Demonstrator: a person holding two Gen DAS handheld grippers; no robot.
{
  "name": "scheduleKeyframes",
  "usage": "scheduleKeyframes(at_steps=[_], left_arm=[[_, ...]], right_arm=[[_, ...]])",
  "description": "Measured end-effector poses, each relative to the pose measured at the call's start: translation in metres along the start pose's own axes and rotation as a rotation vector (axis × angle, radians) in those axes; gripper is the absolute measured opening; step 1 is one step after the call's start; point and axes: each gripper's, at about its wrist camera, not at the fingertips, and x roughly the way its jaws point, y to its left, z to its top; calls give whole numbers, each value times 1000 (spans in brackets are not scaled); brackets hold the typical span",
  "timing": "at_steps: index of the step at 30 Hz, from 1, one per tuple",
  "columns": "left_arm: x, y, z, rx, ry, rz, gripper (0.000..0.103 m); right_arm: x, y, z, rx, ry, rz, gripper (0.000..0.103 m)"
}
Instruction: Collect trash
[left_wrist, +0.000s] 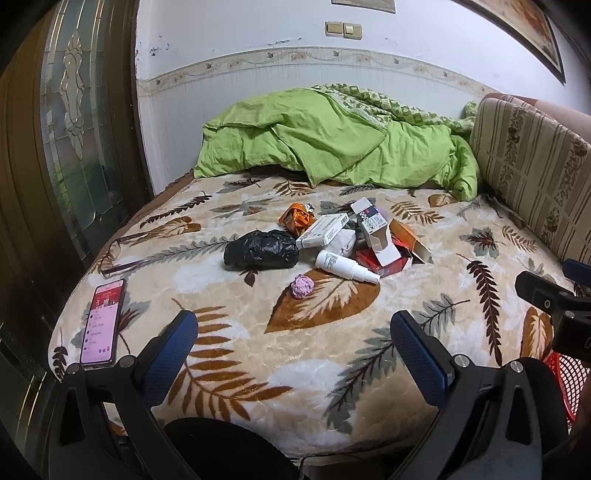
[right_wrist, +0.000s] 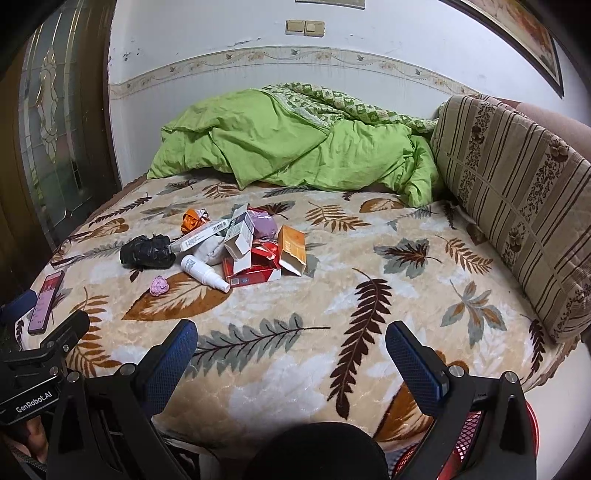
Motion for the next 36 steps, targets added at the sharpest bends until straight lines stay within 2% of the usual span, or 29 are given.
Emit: scheduleKeyframes(at_steps=[11,18,25,27,36], left_arm=[[4,0,-1,1,17,2,103],[20,8,2,-30,72,-13,103],[60,14,11,-70,179,-44,103],[71,16,12,-75,199,-47,103],[107,16,22,-119,256,-90,103]], right_arm=[[3,-5,2,12,9,-5,102],[8,-12,3,29,13,7,100],[19,-19,5,48,33,36,93],[22,-21,4,56,43,45,88],[37,-30,2,102,89,102,87]])
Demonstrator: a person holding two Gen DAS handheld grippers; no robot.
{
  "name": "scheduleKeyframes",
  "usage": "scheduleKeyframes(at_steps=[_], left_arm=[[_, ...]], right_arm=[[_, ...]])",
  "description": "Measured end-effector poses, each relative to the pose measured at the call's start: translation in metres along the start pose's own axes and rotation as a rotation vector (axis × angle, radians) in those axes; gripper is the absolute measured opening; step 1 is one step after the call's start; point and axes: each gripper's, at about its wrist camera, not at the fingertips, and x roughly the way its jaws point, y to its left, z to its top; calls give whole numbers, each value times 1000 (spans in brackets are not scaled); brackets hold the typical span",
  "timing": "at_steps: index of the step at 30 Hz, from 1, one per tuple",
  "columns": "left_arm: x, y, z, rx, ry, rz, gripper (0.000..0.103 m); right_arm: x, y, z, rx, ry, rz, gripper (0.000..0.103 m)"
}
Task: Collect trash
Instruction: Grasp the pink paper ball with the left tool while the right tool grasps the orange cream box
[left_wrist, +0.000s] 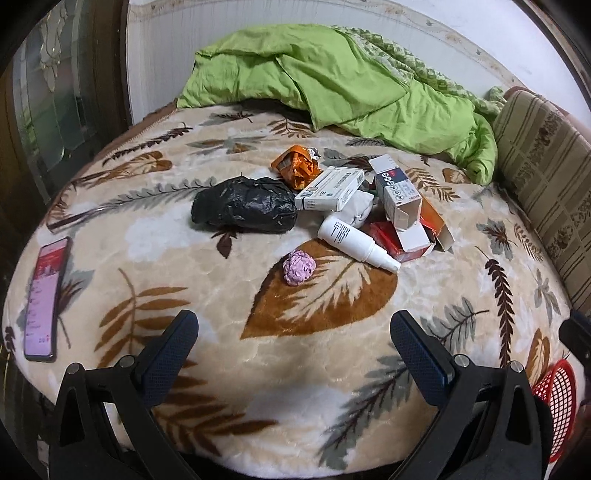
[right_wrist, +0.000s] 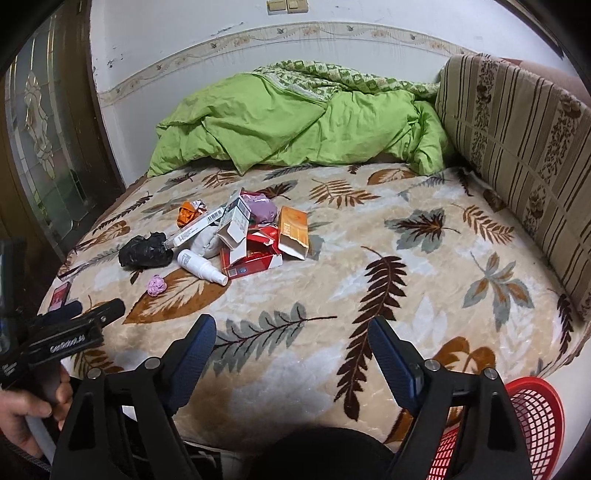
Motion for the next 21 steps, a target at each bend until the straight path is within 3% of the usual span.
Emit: scheduleKeyframes(at_steps=[2,7,11,13,15,19,21], left_arm=[[7,0,4,-3,9,-5,102],[39,6,17,-40,79,-59,74],[60,3,22,-29,84,-86,67],[75,-1,25,-7,108,-93,49],[89,-1,25,-5,141,-88,39],[95,-2,29,17,116,-68,27],[97,-2,28,18,111,-67,27]], right_arm=[[4,-2,2,13,13,17,87],[12,-3,8,19,28,37,87],[19,-4,14,17,29,40,87],[24,-6,19,21,35,47,87],[32,-10,25,34,52,62,87],[58,-19,43,64,101,104,87],[76,-24,54,84,124,107,87]])
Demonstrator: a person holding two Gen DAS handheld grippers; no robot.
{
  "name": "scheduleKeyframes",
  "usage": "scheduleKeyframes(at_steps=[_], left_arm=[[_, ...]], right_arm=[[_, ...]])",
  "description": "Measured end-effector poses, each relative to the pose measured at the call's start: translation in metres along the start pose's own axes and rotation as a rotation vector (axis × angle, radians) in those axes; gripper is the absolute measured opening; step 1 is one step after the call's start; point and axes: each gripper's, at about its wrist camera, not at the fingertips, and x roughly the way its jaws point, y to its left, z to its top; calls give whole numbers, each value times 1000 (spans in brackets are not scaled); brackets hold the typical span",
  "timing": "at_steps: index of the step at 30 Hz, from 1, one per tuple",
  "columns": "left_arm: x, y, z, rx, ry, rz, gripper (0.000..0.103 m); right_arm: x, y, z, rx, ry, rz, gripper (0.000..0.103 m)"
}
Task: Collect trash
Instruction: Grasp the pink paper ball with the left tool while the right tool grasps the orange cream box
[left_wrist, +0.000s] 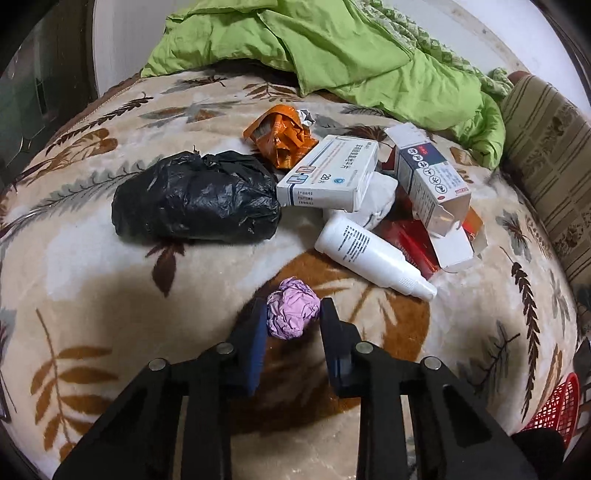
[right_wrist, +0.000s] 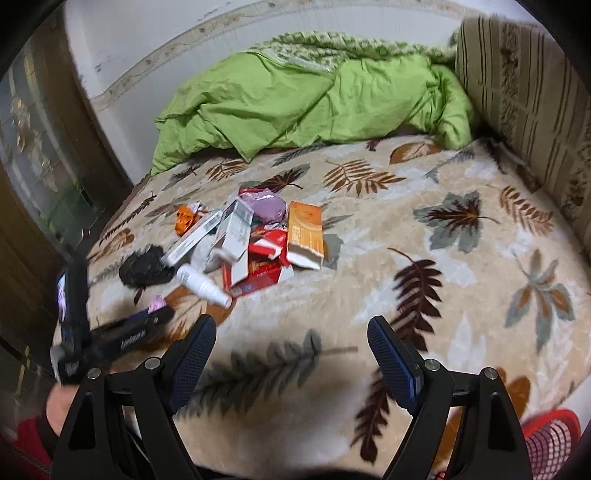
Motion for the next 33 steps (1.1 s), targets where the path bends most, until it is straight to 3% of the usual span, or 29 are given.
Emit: scheduleKeyframes(at_steps=[8,14,16,17,18,26,33], left_arm=[[1,2,-1,8,-16,-4,27],[2,-4,-1,38,-28,8,27],[3,-2,0,37,-29,2,26],[2,-2,0,36,-31,0,26],[2,-2,0,36,-33,-1,26],[-12,-11,-1,64,-87,-44,26],[-21,-16,-5,74,-107,-89,26]], right_arm=[[107,-35,59,168,149,131,77],[162,-49,75,255,225,153,77],[172,-51,75,268,238,161,71],[176,-50,73,275,253,184,59],[177,-51,72,282,255,189,53],[101,-29,42,205,70,134,52],[43,0,0,125,6,159,52]])
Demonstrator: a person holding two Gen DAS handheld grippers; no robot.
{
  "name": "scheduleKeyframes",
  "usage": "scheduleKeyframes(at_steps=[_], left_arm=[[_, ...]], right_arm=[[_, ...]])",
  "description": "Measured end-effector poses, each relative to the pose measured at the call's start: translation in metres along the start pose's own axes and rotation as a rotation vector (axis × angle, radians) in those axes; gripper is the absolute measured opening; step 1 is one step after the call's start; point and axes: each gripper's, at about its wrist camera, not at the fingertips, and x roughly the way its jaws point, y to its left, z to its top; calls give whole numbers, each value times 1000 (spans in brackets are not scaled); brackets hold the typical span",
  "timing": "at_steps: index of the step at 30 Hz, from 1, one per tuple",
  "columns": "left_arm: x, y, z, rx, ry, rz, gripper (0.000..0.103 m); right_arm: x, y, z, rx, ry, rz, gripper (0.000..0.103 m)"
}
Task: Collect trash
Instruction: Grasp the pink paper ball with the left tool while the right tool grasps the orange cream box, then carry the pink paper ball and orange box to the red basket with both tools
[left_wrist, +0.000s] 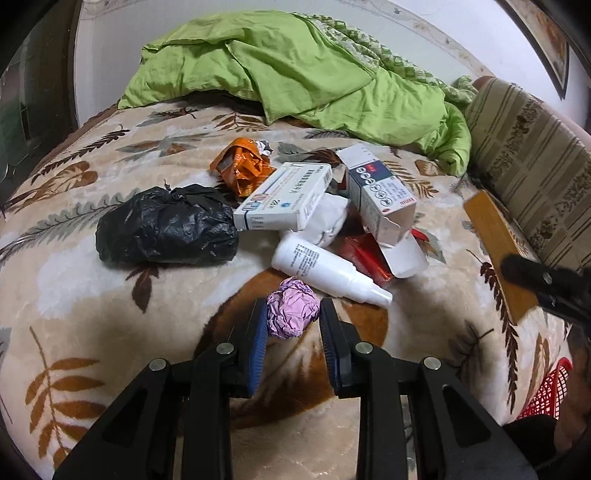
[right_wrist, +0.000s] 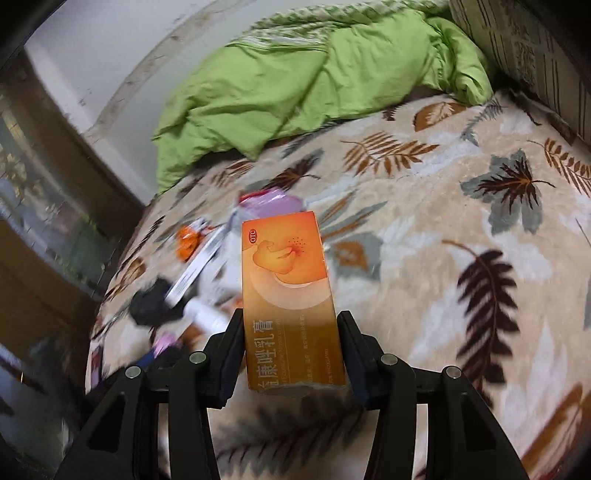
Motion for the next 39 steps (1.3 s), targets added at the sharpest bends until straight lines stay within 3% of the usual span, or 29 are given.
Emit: scheduleKeyframes(at_steps=[11,23,30,39], left_arm=[[-13,-15,-11,49,-31,7,26],[-39,-37,-25,71,-33,-65,26],[-62,-72,-29,136,-49,-136,26],[-89,-160,-29,298,-28,-344,26]], right_arm=[[-31,8,-28,-10,-14,-1,52],[-60,10,-43,-1,-31,18,52],[-103,-2,-48,22,-76,18,52],[-195,-68,-68,153,-187,-75,52]])
